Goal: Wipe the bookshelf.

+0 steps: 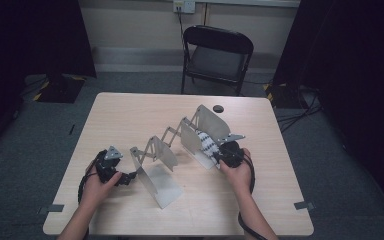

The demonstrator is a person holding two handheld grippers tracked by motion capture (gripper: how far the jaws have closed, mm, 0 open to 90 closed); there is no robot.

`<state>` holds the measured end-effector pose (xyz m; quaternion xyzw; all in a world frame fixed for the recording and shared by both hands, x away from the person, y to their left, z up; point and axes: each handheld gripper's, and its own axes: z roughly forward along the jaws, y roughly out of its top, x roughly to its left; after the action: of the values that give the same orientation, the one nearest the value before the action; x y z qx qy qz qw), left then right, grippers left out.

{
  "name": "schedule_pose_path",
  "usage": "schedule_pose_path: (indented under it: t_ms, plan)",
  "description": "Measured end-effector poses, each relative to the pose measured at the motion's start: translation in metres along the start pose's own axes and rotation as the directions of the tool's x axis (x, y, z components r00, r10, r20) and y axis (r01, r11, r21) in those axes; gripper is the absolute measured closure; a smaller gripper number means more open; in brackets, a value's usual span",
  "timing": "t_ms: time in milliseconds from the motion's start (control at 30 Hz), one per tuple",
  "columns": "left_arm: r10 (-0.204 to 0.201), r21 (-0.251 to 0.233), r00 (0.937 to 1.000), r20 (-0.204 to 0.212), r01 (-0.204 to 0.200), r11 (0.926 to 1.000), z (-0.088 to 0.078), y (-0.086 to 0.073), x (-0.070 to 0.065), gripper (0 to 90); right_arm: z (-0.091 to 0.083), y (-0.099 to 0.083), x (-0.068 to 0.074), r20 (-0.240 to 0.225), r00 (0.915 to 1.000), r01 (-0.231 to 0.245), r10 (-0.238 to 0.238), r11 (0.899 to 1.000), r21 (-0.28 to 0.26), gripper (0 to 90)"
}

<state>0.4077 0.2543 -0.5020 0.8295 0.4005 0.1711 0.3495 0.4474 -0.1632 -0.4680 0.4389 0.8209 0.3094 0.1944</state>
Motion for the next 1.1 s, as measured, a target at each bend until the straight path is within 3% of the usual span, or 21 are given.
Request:
schedule_pose_path:
  t_ms: [233, 467, 567, 833, 967, 1100]
  plan:
    - [0.0, 0.001, 1.0, 0.001, 0.0, 1.0, 0.0, 0.0, 0.0, 0.1, -0.001, -0.011, 0.001, -0.013, 0.9999, -0.003, 0.003, 1.0, 0.002, 71.3]
    - [0.0, 0.001, 1.0, 0.002, 0.0, 1.0, 0.0, 0.0, 0.0, 0.2, -0.011, -0.012, 0.002, -0.029, 0.9994, -0.022, 0.021, 0.999, -0.026, 59.8]
    - [0.0, 0.001, 1.0, 0.001, 0.0, 1.0, 0.0, 0.0, 0.0, 0.2, -0.019, -0.008, 0.006, -0.024, 0.9997, 0.009, -0.01, 0.999, -0.043, 58.1]
    - [-0.002, 0.0, 1.0, 0.004, 0.002, 1.0, 0.0, 0.0, 0.0, 0.2, -0.027, -0.004, 0.009, -0.021, 0.9993, 0.029, -0.031, 0.996, -0.079, 55.1]
    - [0.001, 0.001, 1.0, 0.002, -0.001, 1.0, 0.0, 0.0, 0.0, 0.2, -0.025, -0.003, 0.012, -0.044, 0.9982, 0.036, -0.04, 0.995, -0.091, 55.0]
    - [0.001, 0.001, 1.0, 0.001, -0.001, 1.0, 0.0, 0.0, 0.0, 0.2, -0.015, -0.004, 0.017, -0.051, 0.9971, 0.053, -0.056, 0.997, -0.065, 53.6]
